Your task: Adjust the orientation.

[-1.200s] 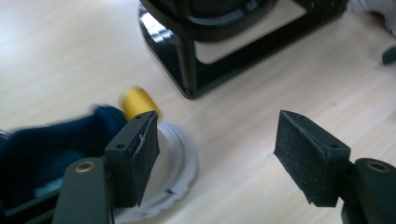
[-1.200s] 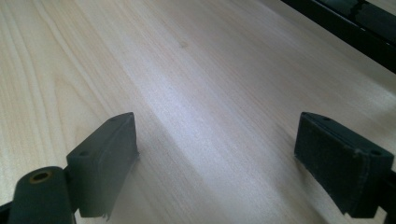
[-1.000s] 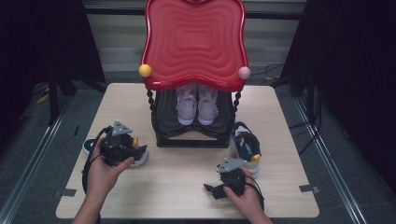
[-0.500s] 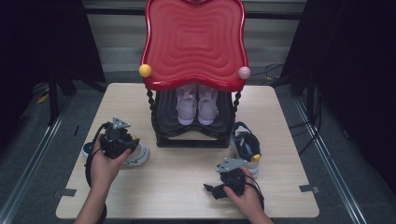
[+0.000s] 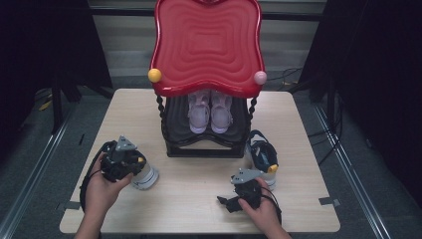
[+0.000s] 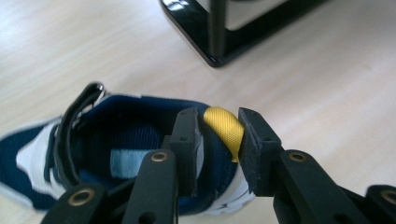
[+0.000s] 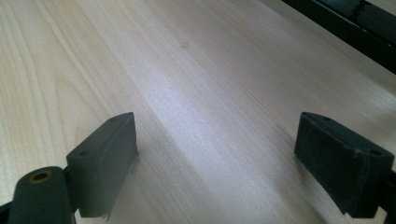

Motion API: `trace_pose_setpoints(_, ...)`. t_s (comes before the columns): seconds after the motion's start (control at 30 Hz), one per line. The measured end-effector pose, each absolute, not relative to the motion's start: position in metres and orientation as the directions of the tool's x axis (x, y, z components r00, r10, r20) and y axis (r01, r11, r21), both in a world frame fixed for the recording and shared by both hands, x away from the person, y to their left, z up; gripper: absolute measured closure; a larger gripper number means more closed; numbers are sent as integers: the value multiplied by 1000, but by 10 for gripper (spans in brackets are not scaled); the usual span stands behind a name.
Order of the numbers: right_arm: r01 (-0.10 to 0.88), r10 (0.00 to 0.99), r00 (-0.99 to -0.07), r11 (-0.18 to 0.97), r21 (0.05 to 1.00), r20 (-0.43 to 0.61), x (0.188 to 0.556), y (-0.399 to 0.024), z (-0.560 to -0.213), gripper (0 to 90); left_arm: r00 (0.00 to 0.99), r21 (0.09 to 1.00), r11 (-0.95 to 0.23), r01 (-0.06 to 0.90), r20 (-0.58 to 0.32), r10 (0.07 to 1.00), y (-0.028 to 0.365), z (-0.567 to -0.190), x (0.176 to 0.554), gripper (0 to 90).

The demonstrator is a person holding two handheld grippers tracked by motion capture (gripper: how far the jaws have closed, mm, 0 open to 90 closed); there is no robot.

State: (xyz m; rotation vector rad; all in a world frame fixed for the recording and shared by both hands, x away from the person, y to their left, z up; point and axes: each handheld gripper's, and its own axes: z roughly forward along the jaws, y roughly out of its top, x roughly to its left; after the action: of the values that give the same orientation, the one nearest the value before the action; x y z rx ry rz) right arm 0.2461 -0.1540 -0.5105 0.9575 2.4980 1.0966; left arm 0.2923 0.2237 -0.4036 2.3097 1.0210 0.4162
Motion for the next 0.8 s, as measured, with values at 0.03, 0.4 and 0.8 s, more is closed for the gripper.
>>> trace_pose_setpoints(0.03,469,657,-753,501,727,33,246,-154,-511,127,659,615,-543,571,50,750,224,-404,292,693)
trace_pose_setpoints(0.4,471,655,-755,505,723,34,246,-154,-510,127,666,620,-517,590,-12,746,235,-401,288,499)
trace_pose_setpoints(0.8,471,656,-754,506,723,32,246,-154,-510,127,696,535,-584,610,-11,718,238,-392,300,371)
